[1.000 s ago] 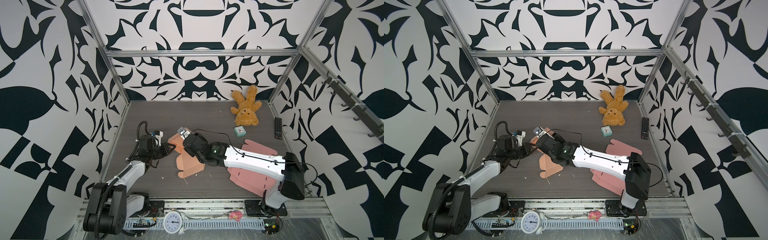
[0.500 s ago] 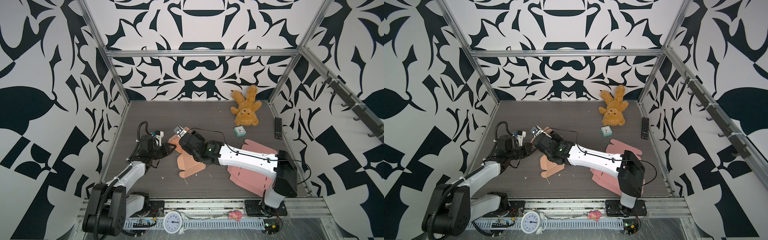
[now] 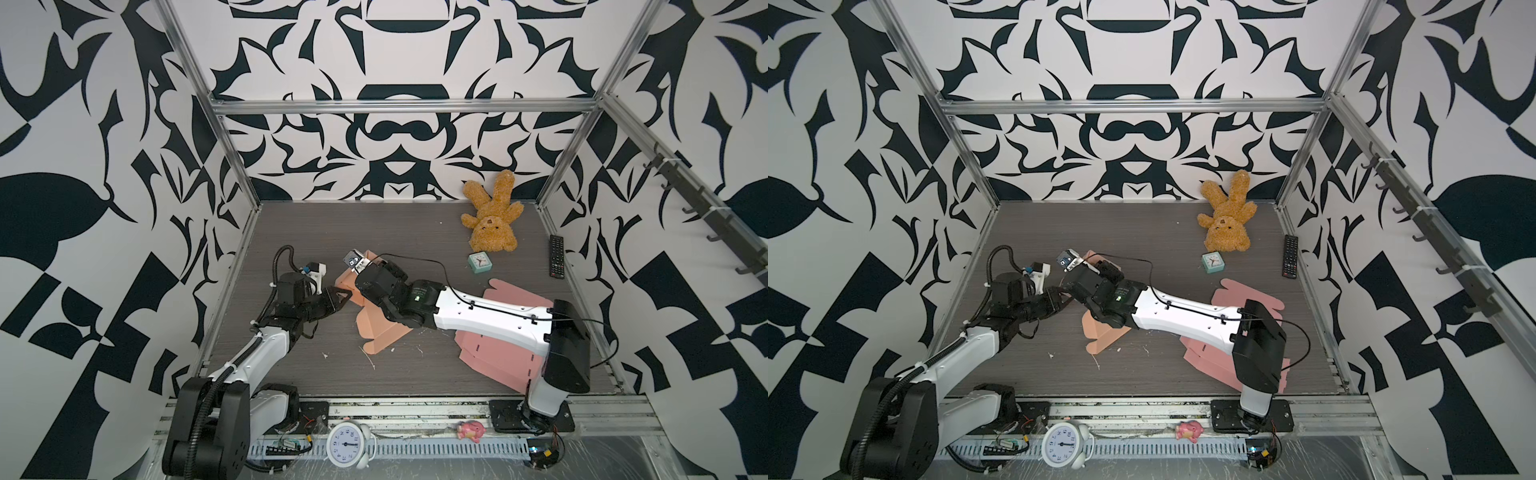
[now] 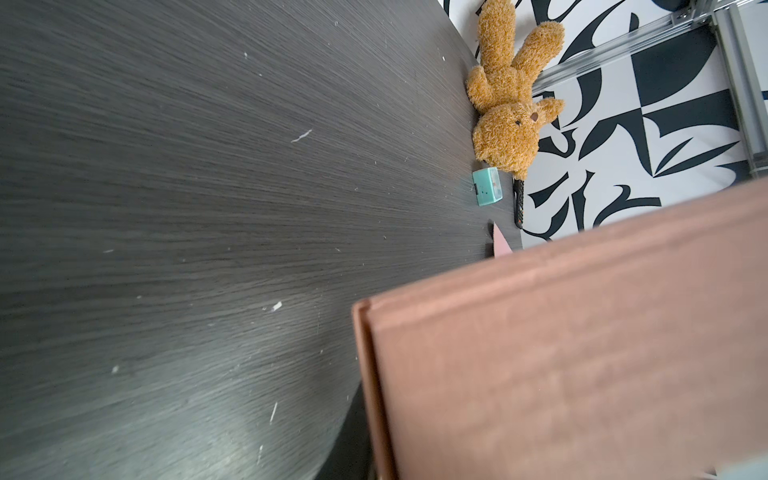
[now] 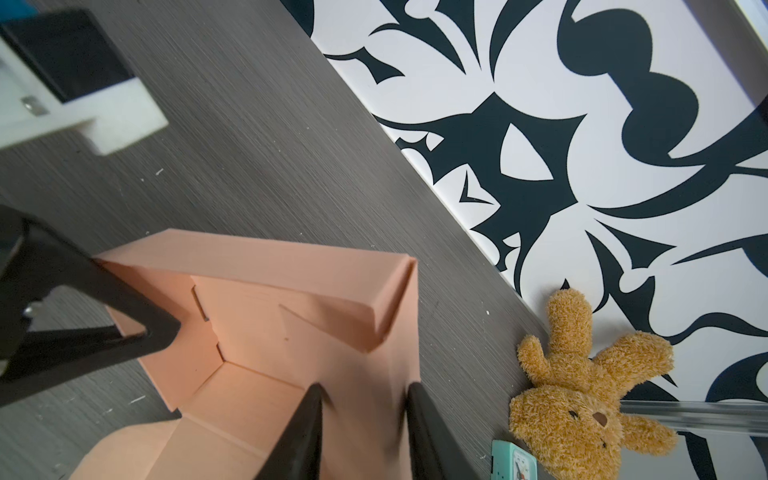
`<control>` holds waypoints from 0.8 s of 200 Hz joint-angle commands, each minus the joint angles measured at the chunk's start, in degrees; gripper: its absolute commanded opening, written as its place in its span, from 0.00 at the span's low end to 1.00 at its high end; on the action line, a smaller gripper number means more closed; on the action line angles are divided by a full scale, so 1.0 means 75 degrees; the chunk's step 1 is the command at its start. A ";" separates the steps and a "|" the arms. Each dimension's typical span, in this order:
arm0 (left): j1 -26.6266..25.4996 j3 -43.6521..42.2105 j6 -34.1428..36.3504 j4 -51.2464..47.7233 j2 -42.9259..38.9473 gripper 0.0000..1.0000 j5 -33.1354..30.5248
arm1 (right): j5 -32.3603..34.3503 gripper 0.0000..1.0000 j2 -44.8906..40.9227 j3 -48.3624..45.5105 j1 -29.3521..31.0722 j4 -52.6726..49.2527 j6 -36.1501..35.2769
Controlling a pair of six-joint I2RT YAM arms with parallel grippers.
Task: Fold the paper box
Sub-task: 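Hold the end wall with the right gripper while the left holds the side wall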
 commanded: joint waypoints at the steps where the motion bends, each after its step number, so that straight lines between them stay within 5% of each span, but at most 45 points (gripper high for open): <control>1: -0.0039 -0.0031 -0.0102 0.0087 -0.0154 0.17 0.0096 | 0.0396 0.41 0.0178 0.0402 0.0011 0.0117 -0.0219; 89: -0.0043 -0.0034 -0.0143 0.0071 -0.0338 0.17 0.0115 | 0.0616 0.49 0.0280 0.0463 -0.0277 0.0267 -0.0375; 127: -0.0043 -0.0031 -0.0149 0.0073 -0.0315 0.17 0.0116 | 0.0598 0.35 0.0335 0.0458 -0.0358 0.0359 -0.0436; 160: -0.0043 -0.0020 -0.0160 0.0076 -0.0334 0.17 0.0113 | 0.0864 0.32 0.0654 0.0723 -0.0365 0.0156 -0.0603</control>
